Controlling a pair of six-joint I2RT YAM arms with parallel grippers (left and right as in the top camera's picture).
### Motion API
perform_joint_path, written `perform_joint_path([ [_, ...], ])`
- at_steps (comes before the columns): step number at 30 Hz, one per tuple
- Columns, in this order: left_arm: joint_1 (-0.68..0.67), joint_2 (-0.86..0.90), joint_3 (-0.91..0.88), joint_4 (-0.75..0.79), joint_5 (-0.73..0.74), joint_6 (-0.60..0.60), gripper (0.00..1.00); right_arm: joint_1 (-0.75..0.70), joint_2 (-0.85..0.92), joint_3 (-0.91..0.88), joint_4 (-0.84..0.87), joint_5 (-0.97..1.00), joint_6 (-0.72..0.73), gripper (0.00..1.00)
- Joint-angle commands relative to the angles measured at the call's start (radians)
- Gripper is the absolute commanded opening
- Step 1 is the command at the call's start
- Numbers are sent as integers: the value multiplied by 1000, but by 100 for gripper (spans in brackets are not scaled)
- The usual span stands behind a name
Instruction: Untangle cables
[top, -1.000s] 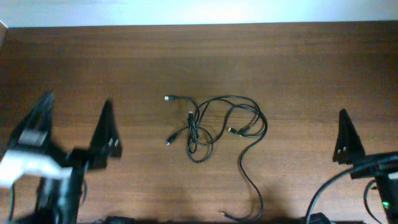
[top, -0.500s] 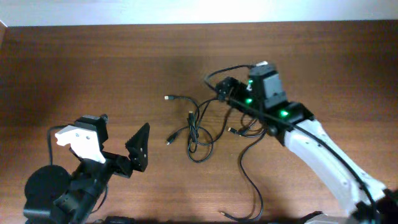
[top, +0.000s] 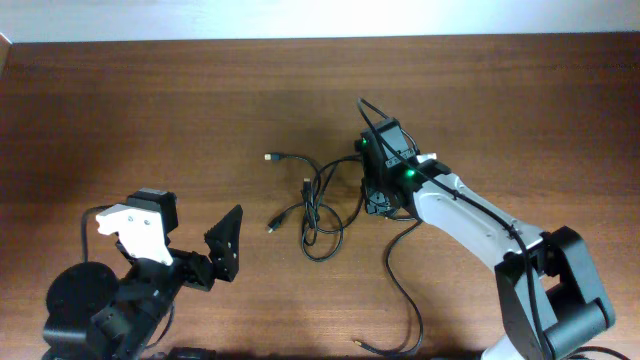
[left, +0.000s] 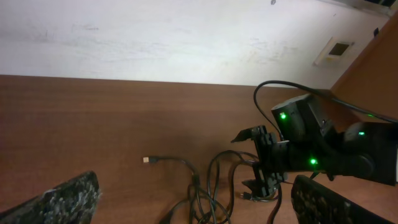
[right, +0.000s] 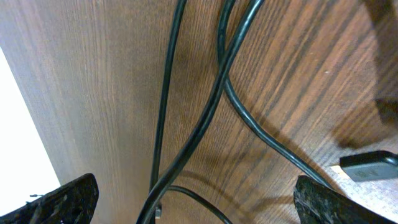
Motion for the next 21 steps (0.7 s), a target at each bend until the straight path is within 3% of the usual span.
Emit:
perform_joint_path([
  [1, -3, -3, 3, -2, 11, -12, 99, 6, 8, -3, 11, 39, -32, 99],
  [9, -3, -3, 3, -26, 11, -10, 99, 4, 74, -3, 40, 62, -65, 99],
  [10, -3, -3, 3, -26, 10, -1, 99, 4, 75, -3, 64, 62, -91, 90],
  [11, -3, -3, 3, -26, 3, -1, 99, 2, 75, -2, 139, 59, -173, 39],
  [12, -3, -3, 3, -26, 3, -1, 99, 2, 75, -2, 198, 43, -214, 4],
  [15, -3, -3, 3, -26, 3, -1, 99, 2, 64, 48, 304, -40, -371, 4],
  [17, -3, -3, 3, -25, 3, -1, 99, 2, 18, 114, 273, -45, -480, 4],
  [21, -3, -3, 3, -23, 3, -1, 99, 2, -169, 200, 165, -44, -856, 4],
])
